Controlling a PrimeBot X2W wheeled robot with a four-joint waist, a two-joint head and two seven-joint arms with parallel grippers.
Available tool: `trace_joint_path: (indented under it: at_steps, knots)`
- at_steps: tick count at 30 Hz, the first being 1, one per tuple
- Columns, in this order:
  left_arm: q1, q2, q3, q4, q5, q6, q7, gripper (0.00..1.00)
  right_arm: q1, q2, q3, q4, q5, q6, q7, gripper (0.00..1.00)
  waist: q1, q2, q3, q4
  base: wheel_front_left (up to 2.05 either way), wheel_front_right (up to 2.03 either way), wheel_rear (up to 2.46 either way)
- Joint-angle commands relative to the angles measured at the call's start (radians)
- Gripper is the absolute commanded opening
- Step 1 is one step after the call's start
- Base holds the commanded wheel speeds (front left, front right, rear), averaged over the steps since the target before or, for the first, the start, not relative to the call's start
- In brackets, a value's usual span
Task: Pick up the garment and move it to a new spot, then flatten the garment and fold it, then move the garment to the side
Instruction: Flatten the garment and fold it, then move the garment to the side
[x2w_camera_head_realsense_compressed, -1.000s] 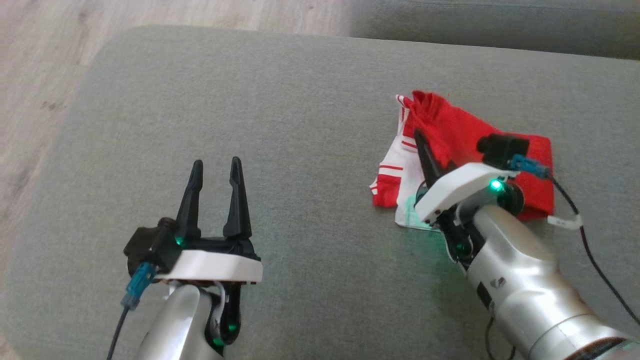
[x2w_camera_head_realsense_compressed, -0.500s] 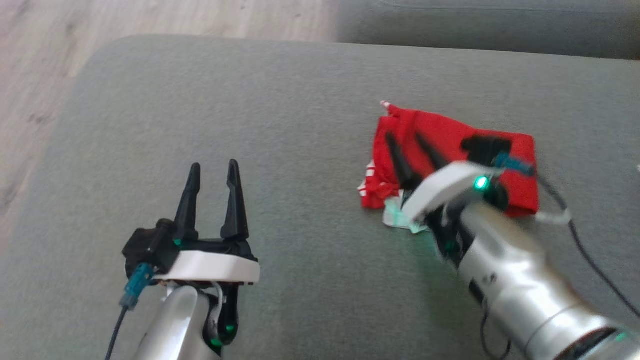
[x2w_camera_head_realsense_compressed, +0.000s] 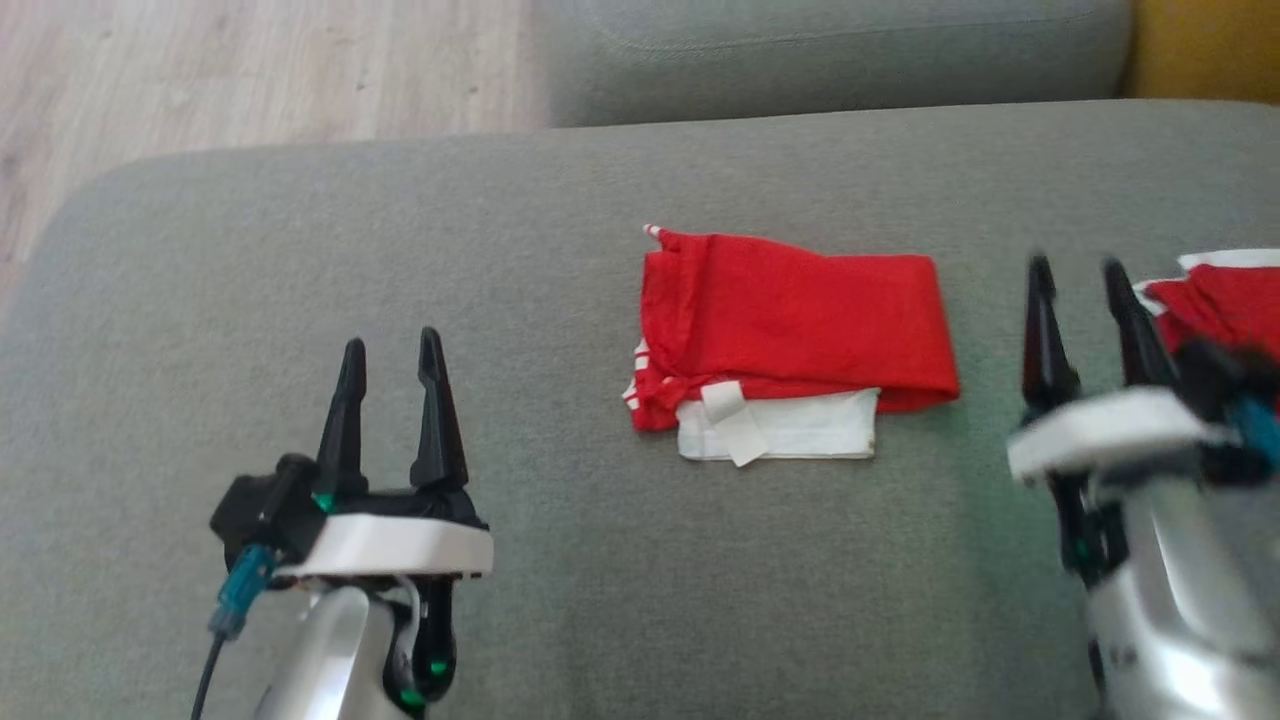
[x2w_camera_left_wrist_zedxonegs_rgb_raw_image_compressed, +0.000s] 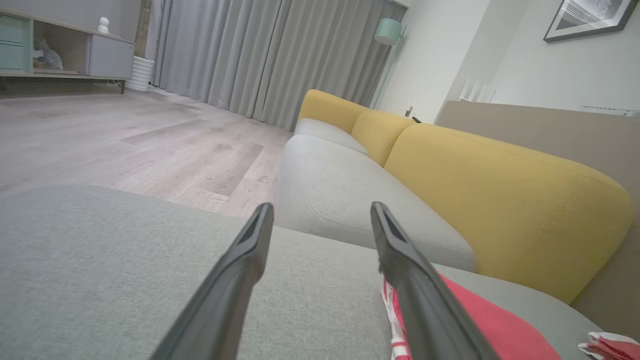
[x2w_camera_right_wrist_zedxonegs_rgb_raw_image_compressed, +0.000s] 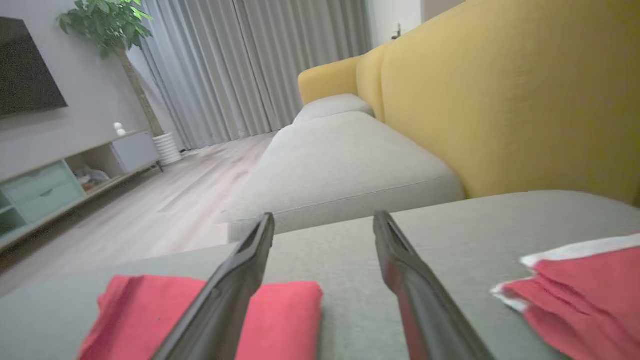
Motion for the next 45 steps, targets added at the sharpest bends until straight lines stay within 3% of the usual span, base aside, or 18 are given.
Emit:
trace_joint_path:
  at_steps: [1,7,11,24,30,36,43,44,45]
  knots:
    - [-0.006,0.005,0.036,-0.035,-0.006,-0.006,-0.005,1.00,0.003,0.019,-0.001,-0.066,-0.040,-0.001,-0.010,1.00,0.0000,-0.0001,-0.010,-0.015,0.00,0.00,0.00]
    - [0.032,0.005,0.062,-0.021,-0.002,-0.004,-0.005,1.00,0.176,0.050,-0.119,-0.210,-0.155,-0.001,-0.010,1.00,0.0000,-0.0001,-0.021,-0.045,0.00,0.00,0.00]
    - [0.047,0.005,0.055,0.031,0.015,-0.007,-0.005,1.00,0.250,0.054,-0.119,-0.252,-0.108,-0.001,-0.010,1.00,0.0000,-0.0001,-0.018,-0.051,0.00,0.00,0.00]
    - [-0.019,0.005,0.043,0.028,0.010,-0.012,-0.005,1.00,0.201,0.054,-0.087,-0.261,-0.080,-0.001,-0.010,1.00,0.0000,-0.0001,0.045,-0.015,0.00,0.00,0.00]
    - [-0.052,0.005,0.013,0.005,0.002,-0.008,-0.005,1.00,0.088,0.054,-0.089,-0.162,-0.052,-0.001,0.047,1.00,0.0000,-0.0001,0.099,0.027,0.00,0.00,0.00]
    - [-0.070,0.005,-0.010,-0.003,-0.010,0.000,-0.005,1.00,-0.028,0.054,-0.101,0.033,-0.030,-0.001,0.179,1.00,0.0000,-0.0001,0.143,0.069,0.00,0.00,0.00]
    - [-0.074,0.005,-0.017,-0.002,-0.014,0.003,-0.005,1.00,-0.097,0.055,-0.074,0.207,-0.033,-0.001,0.229,1.00,0.0000,-0.0001,0.154,0.091,0.00,0.00,0.00]
    - [-0.074,0.005,-0.017,-0.001,-0.013,0.003,-0.005,1.00,-0.104,0.055,-0.068,0.229,-0.039,-0.001,0.227,0.76,0.0000,-0.0001,0.154,0.093,0.00,0.00,0.00]
    - [-0.073,0.005,-0.016,-0.001,-0.013,0.003,-0.005,1.00,-0.110,0.055,-0.065,0.247,-0.042,-0.001,0.223,0.30,0.0000,-0.0001,0.152,0.093,0.00,0.00,0.00]
